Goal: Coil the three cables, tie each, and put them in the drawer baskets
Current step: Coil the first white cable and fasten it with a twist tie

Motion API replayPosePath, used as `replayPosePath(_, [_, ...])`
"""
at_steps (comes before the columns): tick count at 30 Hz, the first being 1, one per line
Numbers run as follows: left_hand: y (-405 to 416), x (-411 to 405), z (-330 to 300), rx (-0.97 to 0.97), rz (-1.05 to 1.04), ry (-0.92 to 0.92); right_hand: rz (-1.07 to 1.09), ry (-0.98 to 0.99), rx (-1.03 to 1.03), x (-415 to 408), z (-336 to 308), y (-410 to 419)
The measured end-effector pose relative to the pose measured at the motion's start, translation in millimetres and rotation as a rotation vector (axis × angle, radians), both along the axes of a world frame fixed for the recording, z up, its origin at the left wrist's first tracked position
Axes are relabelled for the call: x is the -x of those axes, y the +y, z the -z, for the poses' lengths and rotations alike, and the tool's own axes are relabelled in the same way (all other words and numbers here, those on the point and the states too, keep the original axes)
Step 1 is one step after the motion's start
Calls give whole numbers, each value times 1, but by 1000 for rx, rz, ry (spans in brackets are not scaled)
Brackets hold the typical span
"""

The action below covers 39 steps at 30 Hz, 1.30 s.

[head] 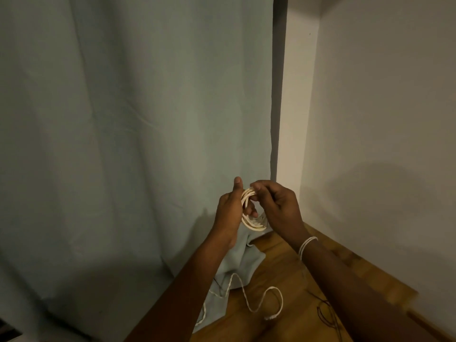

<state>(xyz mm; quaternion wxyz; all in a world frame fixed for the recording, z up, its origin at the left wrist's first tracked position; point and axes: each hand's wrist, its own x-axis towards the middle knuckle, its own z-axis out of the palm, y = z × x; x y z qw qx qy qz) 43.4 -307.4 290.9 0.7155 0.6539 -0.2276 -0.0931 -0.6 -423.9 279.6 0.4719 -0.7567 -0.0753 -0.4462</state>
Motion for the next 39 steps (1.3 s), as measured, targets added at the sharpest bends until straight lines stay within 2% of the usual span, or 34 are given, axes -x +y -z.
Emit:
replayPosePath(4, [-6,6,21,152,145,7,102,-23,-149,-3,3,-1])
replayPosePath(9, [-8,20,25,257,78,106,102,-17,-253,-2,17,8])
replayPosePath(11, [-11,24,36,225,61,165,121,49,-247,4,30,8])
replayPosePath(16, [-15,7,23,147,22,93,4,147,-185,7,11,-12])
replayPosePath(23, [-42,-3,68,-45,38,244,-101,514,-198,24,60,-60])
replayPosePath(25, [-54,-6,81,-107,10,246,-69,598,-212,25,78,-84])
replayPosePath(28, [-71,-9,97,-147,-7,250,128,716,-241,29,117,-130])
replayPosePath(32, [-96,-18,119,-226,-68,279,377,982,-86,35,200,-192])
replayPosePath(36, [-117,-26,136,-298,-160,325,372,1247,172,28,267,-217])
replayPosePath(39, [-124,-29,144,-339,-158,326,369,1295,277,17,301,-223])
